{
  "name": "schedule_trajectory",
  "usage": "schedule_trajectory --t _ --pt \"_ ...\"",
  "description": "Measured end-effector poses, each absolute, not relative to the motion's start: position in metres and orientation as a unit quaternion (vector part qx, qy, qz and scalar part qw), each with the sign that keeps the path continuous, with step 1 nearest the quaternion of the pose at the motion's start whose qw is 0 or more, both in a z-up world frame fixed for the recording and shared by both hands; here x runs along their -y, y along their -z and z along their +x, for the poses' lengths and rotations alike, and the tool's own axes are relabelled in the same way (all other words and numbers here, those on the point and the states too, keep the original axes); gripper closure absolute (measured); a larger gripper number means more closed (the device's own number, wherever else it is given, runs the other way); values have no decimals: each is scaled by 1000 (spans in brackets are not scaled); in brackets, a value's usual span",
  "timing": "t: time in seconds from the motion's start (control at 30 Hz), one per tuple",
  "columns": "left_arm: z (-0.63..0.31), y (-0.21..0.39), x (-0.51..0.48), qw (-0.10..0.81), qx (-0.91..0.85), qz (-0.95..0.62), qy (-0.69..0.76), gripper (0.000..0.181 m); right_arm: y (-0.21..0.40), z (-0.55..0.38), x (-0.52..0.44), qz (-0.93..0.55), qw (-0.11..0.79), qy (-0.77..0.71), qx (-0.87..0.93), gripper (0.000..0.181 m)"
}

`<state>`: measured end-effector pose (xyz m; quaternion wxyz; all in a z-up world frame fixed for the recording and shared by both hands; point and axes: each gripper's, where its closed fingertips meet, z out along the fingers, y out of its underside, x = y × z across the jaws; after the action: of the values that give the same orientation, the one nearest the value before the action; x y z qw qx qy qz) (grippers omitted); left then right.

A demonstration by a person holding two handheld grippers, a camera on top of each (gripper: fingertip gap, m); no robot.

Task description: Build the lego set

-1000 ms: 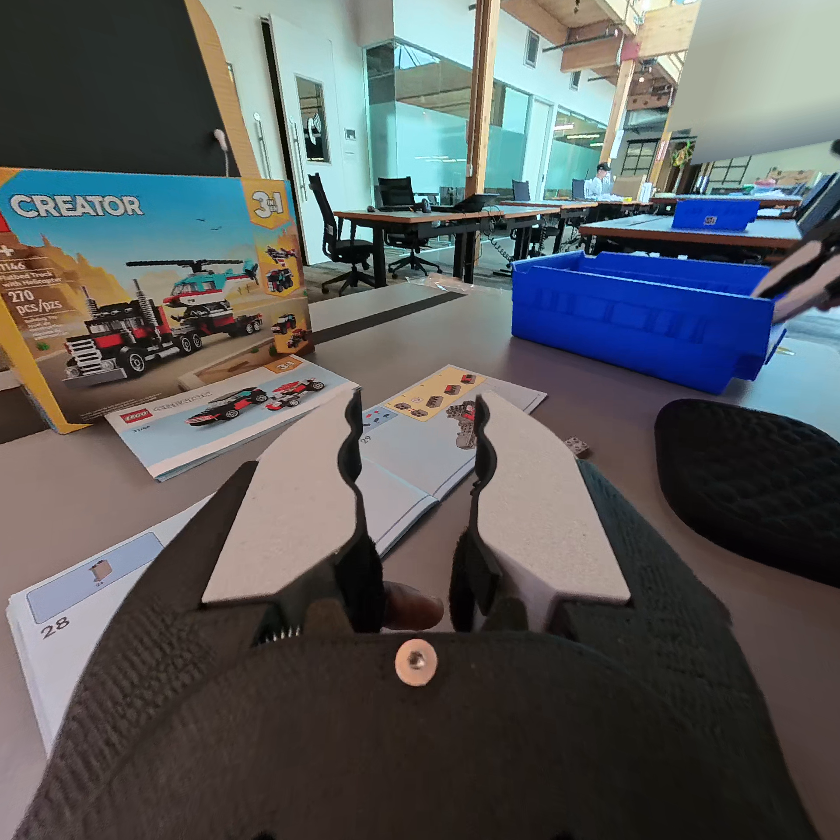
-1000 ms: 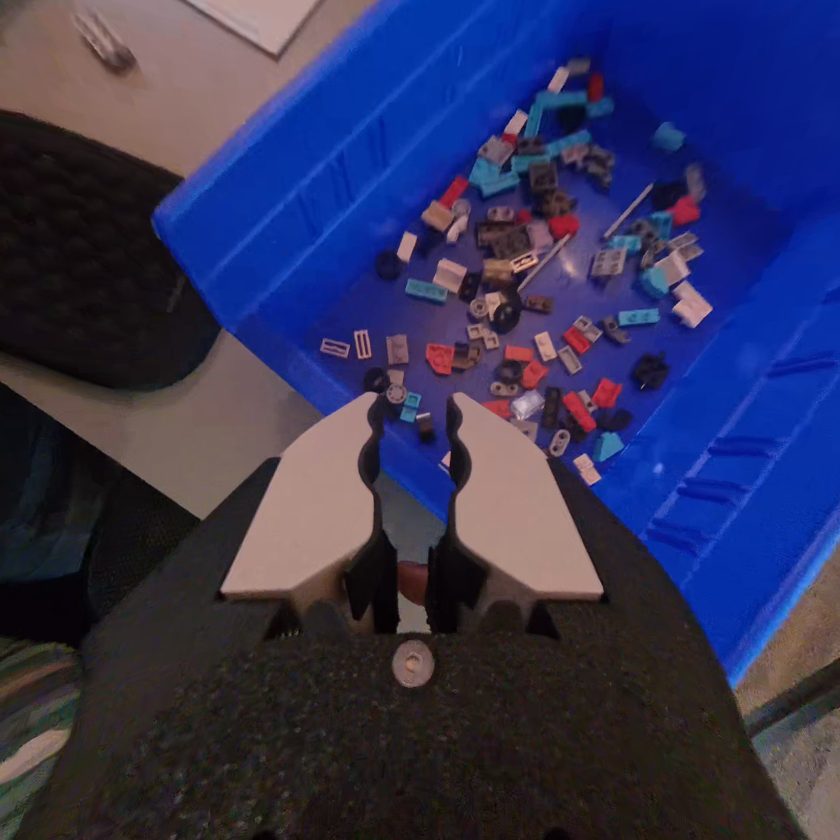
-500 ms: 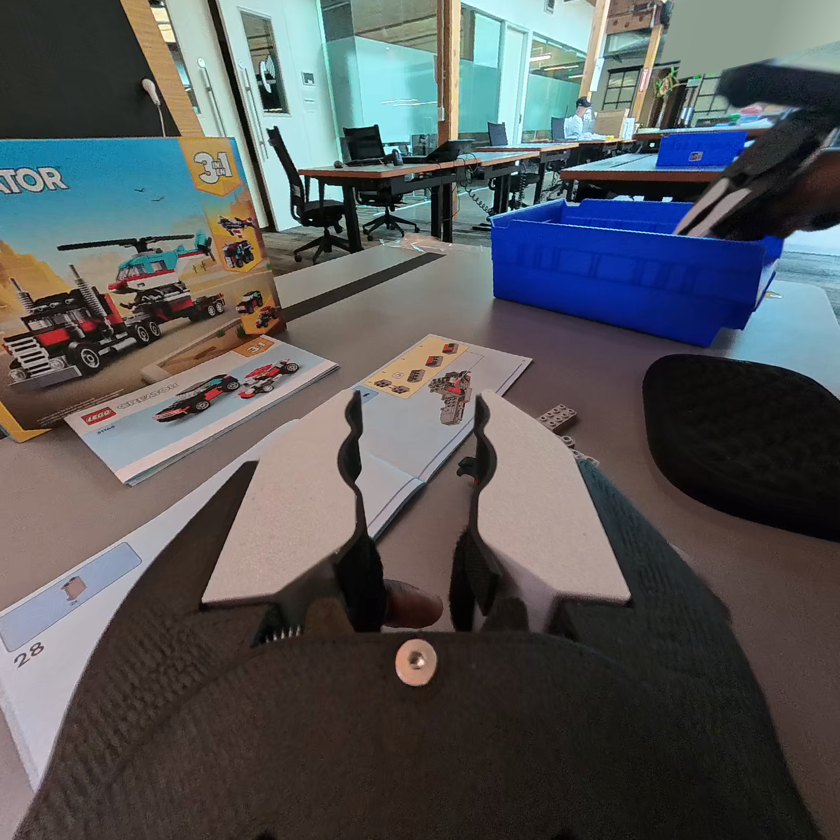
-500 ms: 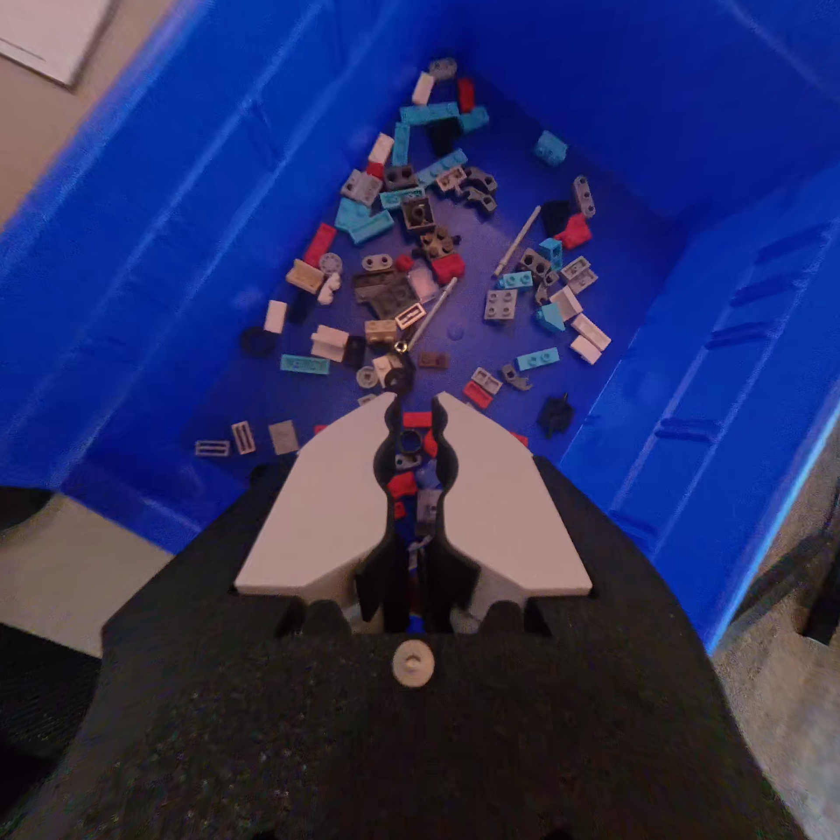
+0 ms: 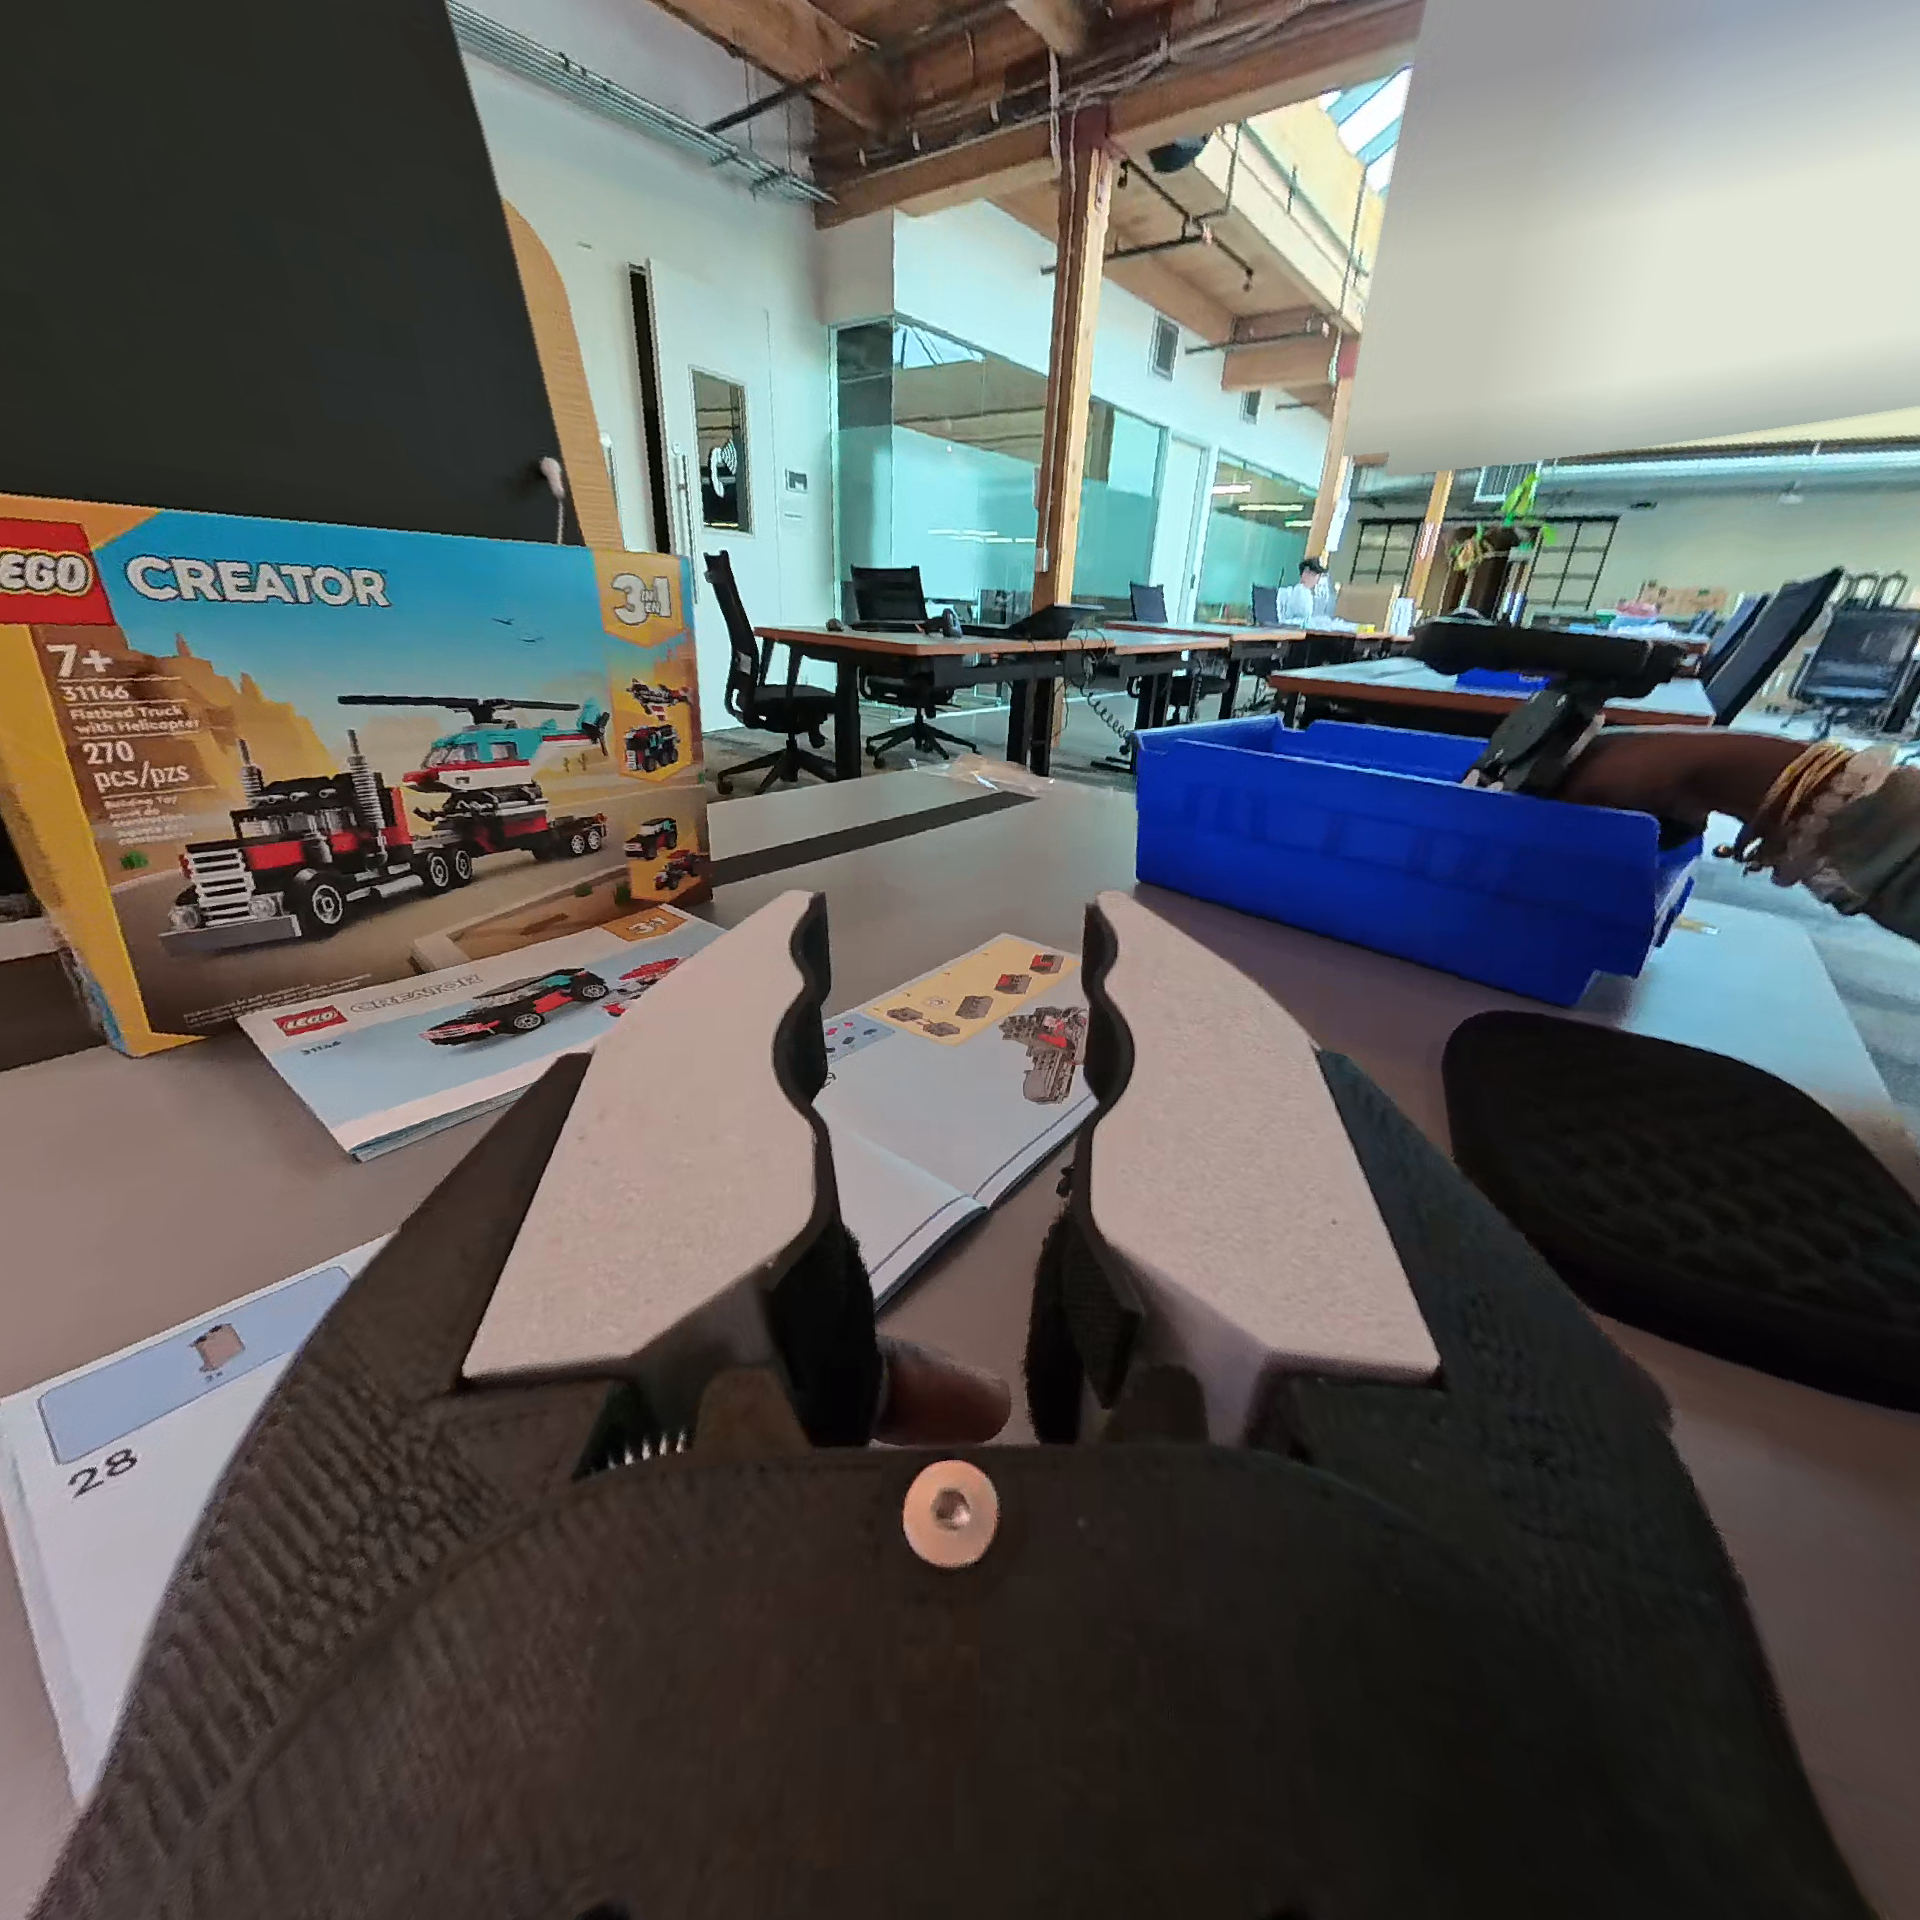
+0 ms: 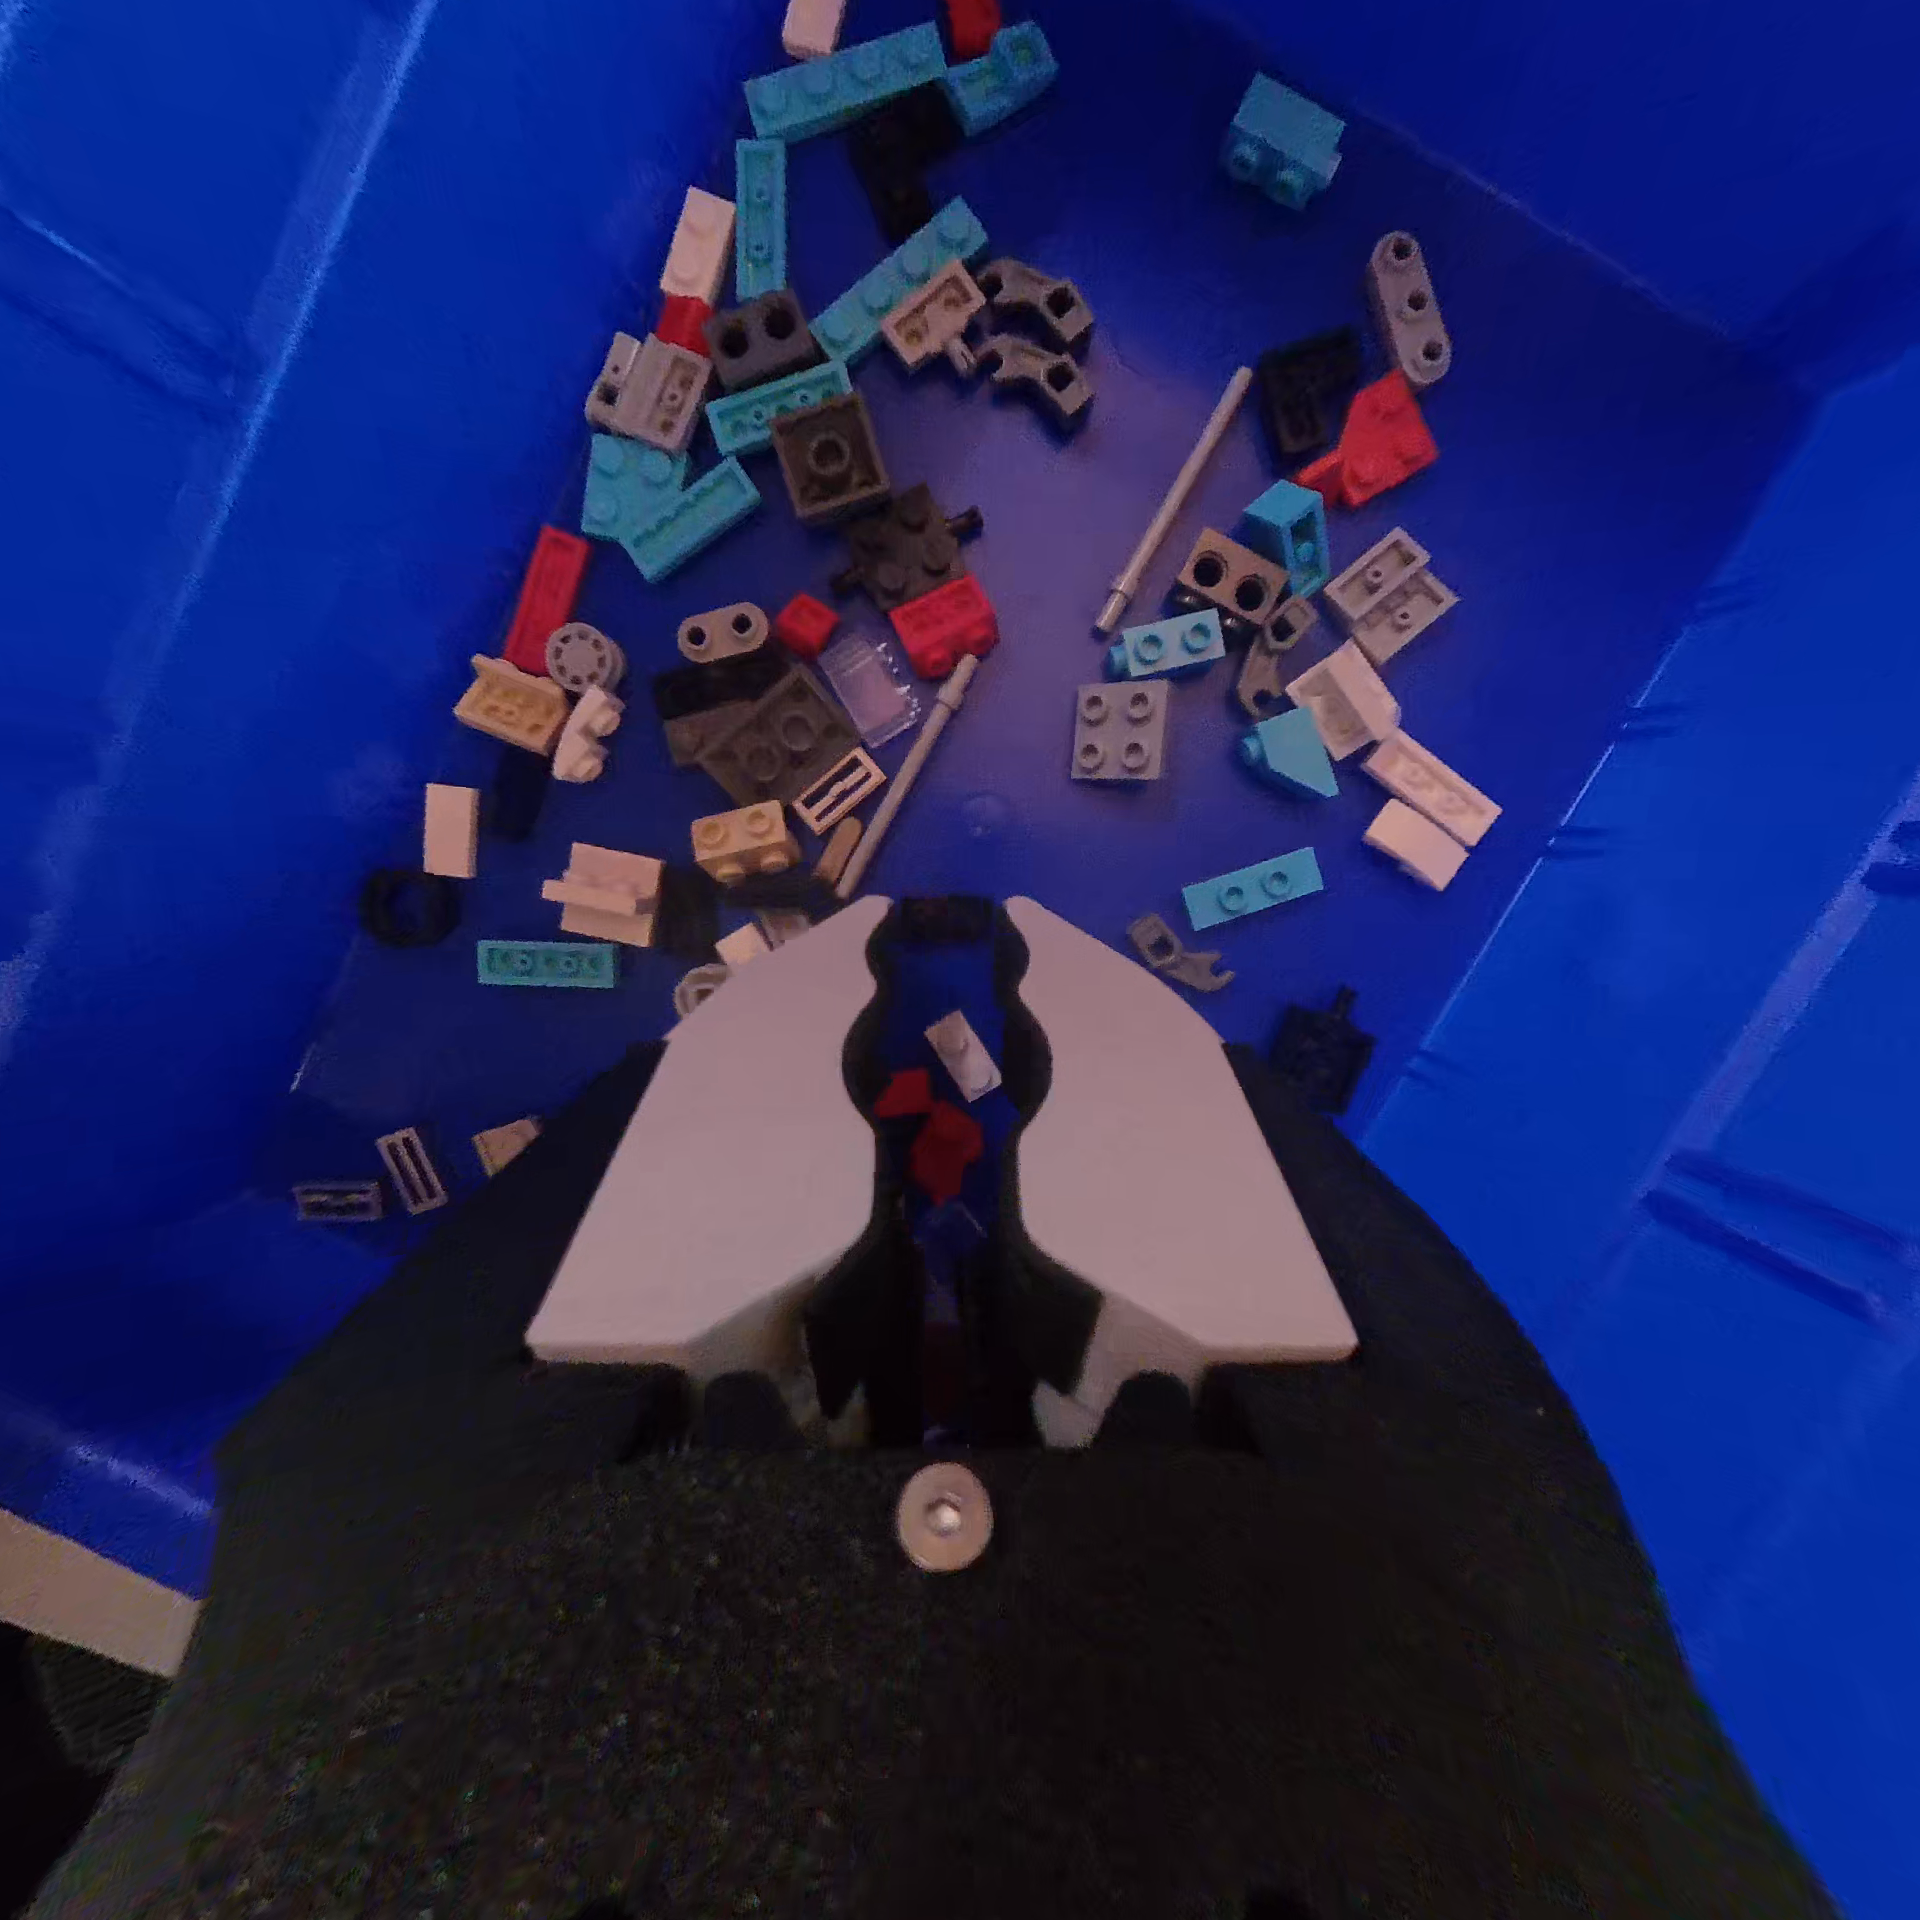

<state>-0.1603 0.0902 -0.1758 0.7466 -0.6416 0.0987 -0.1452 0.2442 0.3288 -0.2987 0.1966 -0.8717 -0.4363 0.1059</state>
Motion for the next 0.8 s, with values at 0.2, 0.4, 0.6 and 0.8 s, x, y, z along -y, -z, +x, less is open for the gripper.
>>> schedule_trajectory --t 0.2,0.4,0.6,0.8 --pt "-164 171 -86 759 -87 -626 156 135 267 233 -325 -845 253 -107 460 165" --pt "-155 176 -90 744 -116 -641 148 135 135 92 -212 -647 409 -264 587 165" --pt "-149 178 -90 737 -136 -645 149 135 244 14 -149 -616 240 -218 718 165" --pt "-142 178 -87 738 -163 -640 138 134 278 -18 -148 -567 208 -222 766 165"
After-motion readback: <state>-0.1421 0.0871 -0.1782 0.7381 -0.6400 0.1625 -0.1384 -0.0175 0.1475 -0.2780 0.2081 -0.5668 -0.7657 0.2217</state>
